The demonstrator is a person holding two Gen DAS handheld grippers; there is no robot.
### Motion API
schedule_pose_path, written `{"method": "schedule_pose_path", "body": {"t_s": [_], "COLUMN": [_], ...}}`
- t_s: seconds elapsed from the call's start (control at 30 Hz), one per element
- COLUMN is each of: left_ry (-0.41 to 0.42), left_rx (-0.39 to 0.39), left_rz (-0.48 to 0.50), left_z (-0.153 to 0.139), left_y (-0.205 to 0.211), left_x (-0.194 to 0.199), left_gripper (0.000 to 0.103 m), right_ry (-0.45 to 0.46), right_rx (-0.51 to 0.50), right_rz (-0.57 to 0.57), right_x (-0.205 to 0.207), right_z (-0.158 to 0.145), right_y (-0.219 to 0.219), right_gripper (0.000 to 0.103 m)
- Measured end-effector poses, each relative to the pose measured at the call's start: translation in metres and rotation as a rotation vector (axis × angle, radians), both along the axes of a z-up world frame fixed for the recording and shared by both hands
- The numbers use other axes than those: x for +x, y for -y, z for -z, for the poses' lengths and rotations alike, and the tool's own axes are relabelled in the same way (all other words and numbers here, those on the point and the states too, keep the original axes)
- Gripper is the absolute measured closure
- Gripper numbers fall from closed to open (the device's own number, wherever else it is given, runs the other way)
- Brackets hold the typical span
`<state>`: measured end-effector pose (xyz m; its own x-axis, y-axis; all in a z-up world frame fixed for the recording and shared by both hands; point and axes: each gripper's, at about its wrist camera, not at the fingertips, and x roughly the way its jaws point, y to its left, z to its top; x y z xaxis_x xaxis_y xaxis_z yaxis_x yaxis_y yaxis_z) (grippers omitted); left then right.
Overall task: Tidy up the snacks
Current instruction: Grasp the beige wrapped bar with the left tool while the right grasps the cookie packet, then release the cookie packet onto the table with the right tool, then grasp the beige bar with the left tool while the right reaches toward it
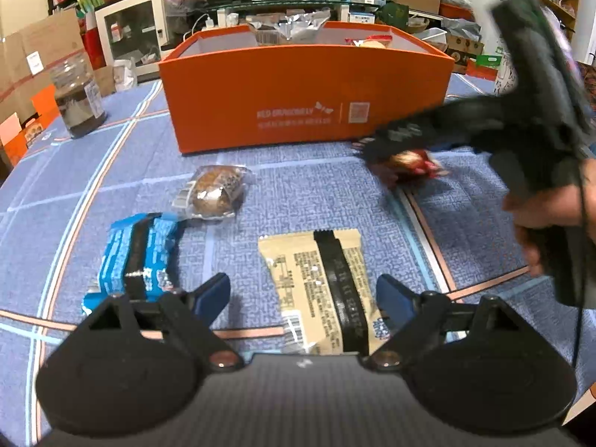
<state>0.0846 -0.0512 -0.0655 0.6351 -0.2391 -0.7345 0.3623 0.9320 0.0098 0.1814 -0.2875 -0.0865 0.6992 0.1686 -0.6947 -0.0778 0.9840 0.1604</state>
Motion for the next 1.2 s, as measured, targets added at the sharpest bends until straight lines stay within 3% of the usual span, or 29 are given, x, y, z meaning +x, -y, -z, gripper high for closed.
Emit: {"method": "schedule_pose_path", "body": {"t_s": [0.17,0.23,0.27,0.43,0.57,0.97,1.1,1.2], "left_ry": [0.011,0.015,0.016,0.038,0.047,0.055,0.036,-0.003], "left_rx": [0.015,0.029,0.035,0.059,0.058,0.031,0.019,-0.003], "left_rz": [-0.001,-0.004,-0.012,-0.055,-0.069,-0.087,-0.114,-0.147], "left_z": [-0.002,-0.003,-0.004,-0.011,-0.016,-0.026,-0.026,-0.020], "left_y": [0.000,0.003,0.004,0.009,0.007,-0.014,-0.035,-0.063], "left_x": [-0.010,-0.010,-0.009,-0.004,-0.004,-0.019,-0.023,-0.027], "left_gripper": [0.017,0.017,0.017,0.016,0.015,0.013,0.013,0.013], "right_ry": [0.009,0.011,0.002,0.067,0.151,0.161,0.155,0.086], "right_rx": [-0.058,-0.083,-0.083,-0.007,0.054,-0.018,0.040,0.108], "right_rz": [0.009,0.004,0.009,0.037,0.035,-0.026,-0.009,-0.049], "right_x": [-0.044,-0.061,-0.068,-0.094,-0.104,-0.122,-0.130,-0.133], "right_z": [0.001,0.003,0.005,-0.019,-0.046,-0.061,-0.056,-0.039], "right_y": [0.027,0.033,0.037,0.055,0.054,0.026,0.018,0.002], "right_gripper": [0.059,0.040,0.025,0.026,0.008,0.009,0.010,0.013]}}
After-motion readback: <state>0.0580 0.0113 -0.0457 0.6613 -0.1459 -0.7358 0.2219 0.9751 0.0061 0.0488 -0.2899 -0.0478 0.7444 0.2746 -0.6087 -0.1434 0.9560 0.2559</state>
